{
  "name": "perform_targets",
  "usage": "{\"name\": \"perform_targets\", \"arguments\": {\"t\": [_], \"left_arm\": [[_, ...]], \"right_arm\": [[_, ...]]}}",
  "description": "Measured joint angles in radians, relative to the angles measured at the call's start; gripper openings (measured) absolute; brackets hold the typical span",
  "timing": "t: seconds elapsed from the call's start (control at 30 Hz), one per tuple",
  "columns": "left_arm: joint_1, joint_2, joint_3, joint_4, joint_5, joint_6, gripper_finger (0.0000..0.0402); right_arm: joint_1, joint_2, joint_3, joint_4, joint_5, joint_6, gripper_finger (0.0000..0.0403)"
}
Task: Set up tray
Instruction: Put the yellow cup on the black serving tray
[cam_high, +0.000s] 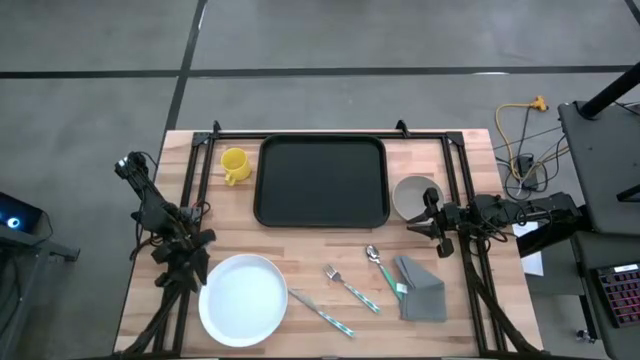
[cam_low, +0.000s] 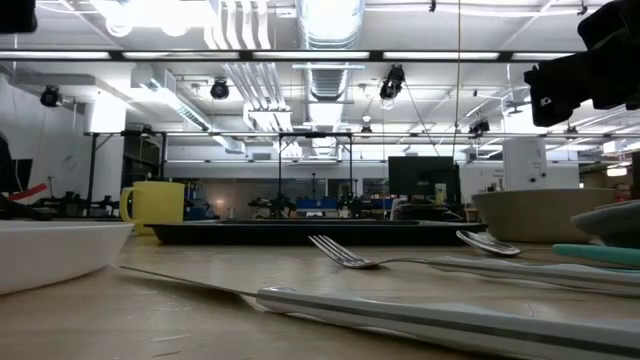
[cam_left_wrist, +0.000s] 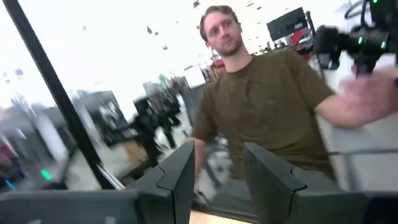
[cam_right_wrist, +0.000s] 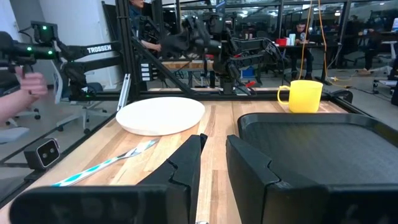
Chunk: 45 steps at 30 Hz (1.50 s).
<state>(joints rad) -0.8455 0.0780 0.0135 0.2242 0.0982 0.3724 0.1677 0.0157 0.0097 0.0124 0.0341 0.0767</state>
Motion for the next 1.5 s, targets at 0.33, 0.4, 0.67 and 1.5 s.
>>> {"name": "perform_targets", "arguments": {"t": [0.33,0.4,0.67,1.5], "left_arm": [[0.000,0.000,0.001,0.026,0.000,0.178,0.0117],[0.000,0.002,-0.002,0.055,0.009,0.241,0.0117],[0.003,0.083,-0.003,0.266,-0.021,0.255,0.0117],[0.516,0.660,0.449,-0.085,-0.609,-0.515,0.0117]], "right_arm": [[0.000,0.000,0.000,0.000,0.000,0.001,0.0068],[0.000,0.000,0.000,0.000,0.000,0.000,0.0068],[0.000,0.000,0.000,0.000,0.000,0.001,0.0068],[0.000,0.000,0.000,0.000,0.000,0.000,0.0068]]}}
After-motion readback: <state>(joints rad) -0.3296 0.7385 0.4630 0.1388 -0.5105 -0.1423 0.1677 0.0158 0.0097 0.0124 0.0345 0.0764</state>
